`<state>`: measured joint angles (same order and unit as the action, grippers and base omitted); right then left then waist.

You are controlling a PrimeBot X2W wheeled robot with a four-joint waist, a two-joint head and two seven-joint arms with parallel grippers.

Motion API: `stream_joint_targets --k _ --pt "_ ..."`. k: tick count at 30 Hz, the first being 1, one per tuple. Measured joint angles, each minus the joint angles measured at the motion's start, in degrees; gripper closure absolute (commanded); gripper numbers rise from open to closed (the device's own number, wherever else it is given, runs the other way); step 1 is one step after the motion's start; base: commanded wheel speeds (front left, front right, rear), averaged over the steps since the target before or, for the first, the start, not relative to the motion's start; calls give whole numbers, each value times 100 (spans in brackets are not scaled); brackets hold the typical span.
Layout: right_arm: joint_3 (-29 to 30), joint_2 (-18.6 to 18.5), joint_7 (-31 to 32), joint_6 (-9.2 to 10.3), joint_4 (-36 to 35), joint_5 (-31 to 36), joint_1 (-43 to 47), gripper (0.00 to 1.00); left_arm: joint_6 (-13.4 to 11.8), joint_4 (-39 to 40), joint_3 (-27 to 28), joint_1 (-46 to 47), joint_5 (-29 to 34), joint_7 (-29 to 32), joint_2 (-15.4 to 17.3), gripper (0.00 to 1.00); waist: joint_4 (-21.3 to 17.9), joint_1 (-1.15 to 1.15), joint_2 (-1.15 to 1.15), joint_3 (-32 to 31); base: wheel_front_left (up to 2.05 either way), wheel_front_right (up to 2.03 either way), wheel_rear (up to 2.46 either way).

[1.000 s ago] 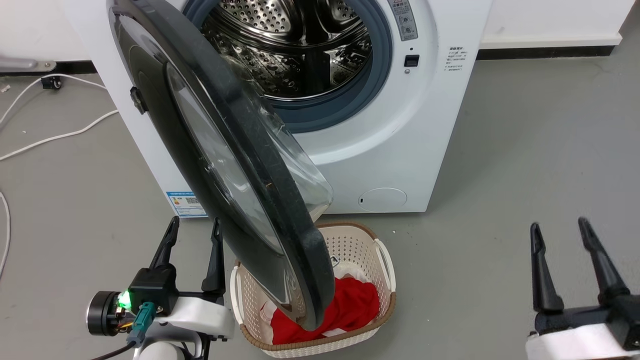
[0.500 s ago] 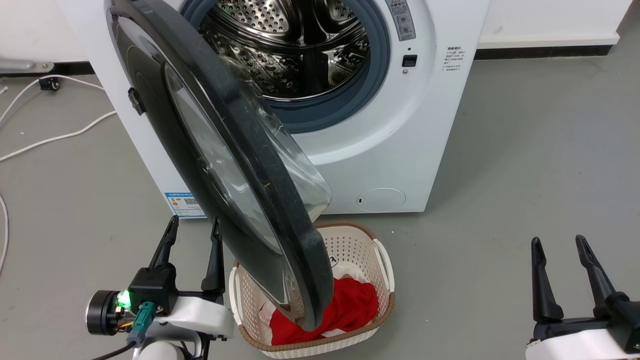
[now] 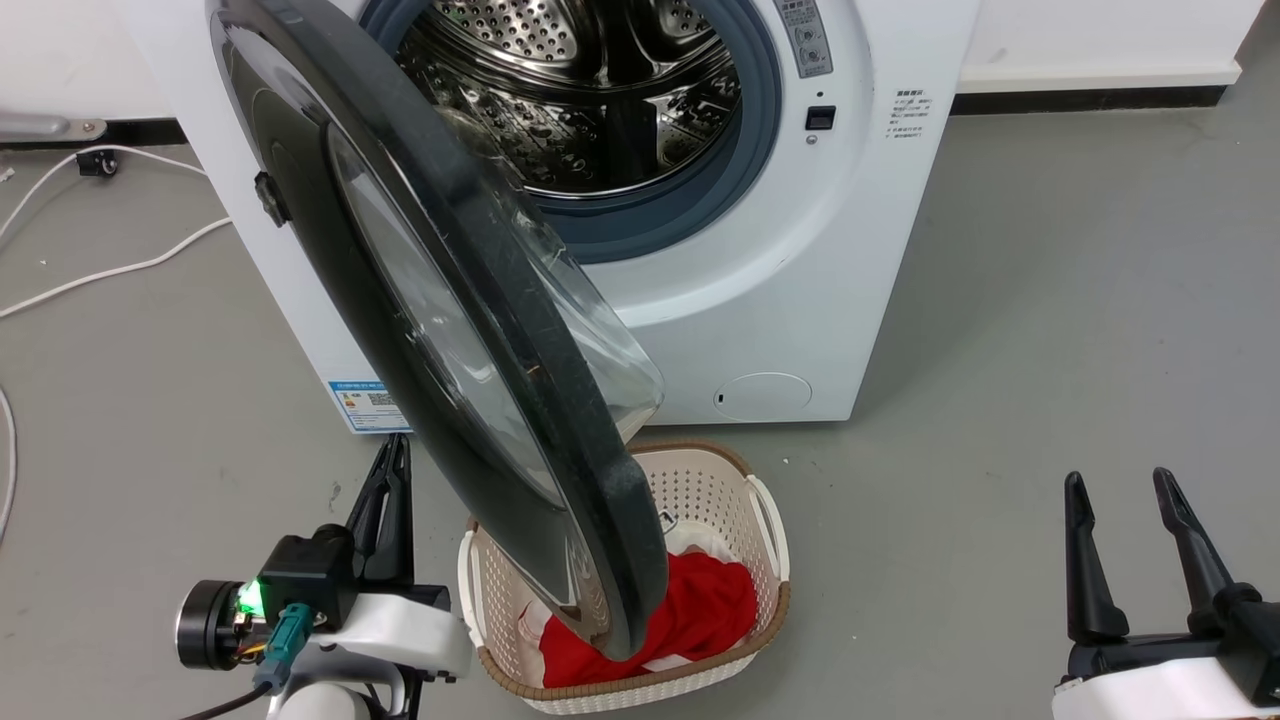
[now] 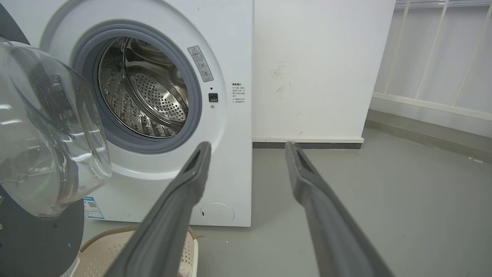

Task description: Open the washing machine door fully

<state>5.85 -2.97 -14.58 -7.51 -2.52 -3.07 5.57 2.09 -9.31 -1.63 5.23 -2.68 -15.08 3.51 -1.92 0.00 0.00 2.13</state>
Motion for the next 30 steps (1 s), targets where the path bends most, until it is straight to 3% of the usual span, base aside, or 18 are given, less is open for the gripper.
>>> stream_joint_targets --k 7,22,28,30 --pt "23 1 0 0 -7 -30 1 0 -74 664 36 153 -3 0 -13 100 23 0 0 36 0 0 0" --pt "41 2 51 0 0 -49 0 0 -313 3089 176 700 155 -2 2 100 26 0 0 11 0 0 0" --pt "54 2 57 0 1 -51 0 0 -280 3706 54 885 216 -3 25 100 -4 0 0 24 0 0 0" --pt "59 2 58 0 11 -51 0 0 -119 3882 -234 965 247 -5 43 100 -15 0 0 32 0 0 0"
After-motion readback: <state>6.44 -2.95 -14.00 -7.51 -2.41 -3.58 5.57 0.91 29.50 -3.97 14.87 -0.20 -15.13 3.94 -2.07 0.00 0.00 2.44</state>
